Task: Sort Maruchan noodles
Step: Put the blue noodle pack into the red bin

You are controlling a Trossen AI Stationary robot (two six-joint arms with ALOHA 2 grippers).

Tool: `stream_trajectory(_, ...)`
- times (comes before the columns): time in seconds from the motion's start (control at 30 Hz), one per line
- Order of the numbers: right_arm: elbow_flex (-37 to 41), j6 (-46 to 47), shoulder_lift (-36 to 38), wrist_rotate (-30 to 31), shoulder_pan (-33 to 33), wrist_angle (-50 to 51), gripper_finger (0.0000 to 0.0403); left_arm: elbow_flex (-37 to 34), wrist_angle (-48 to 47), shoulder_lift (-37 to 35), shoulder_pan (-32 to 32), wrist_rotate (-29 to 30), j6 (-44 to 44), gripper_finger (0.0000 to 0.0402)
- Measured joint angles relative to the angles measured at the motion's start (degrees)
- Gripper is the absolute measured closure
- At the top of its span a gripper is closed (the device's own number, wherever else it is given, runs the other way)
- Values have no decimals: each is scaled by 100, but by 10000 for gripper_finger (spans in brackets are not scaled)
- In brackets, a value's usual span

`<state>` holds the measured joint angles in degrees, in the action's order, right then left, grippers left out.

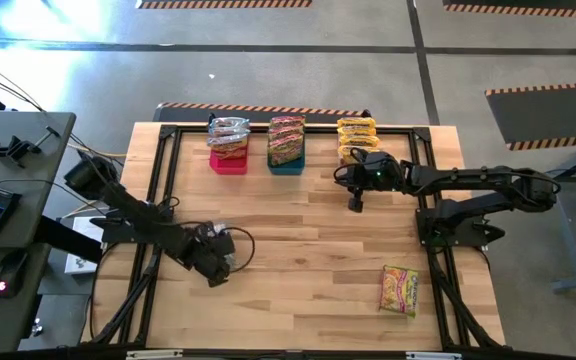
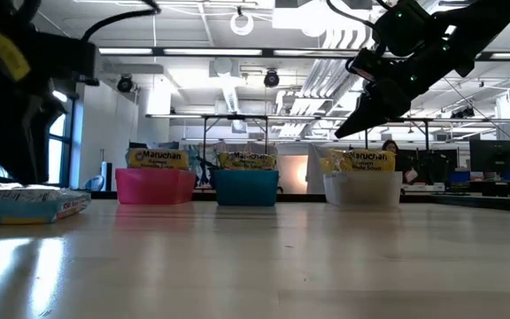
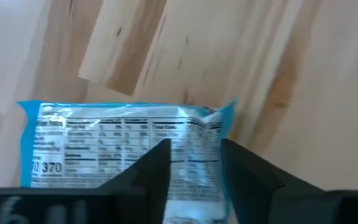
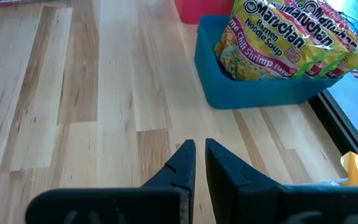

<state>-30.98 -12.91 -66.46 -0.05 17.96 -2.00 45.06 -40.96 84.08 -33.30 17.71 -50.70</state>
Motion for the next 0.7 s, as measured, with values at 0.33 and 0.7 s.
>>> stream_trajectory(0.33, 0, -14, -2, -14, 0, -7, 385, 53, 17, 497, -89, 86, 73, 227)
stream_trajectory(0.7, -1, -15, -2, -22, 0, -93, 385, 358, -279, 513, -76, -128, 504, 392)
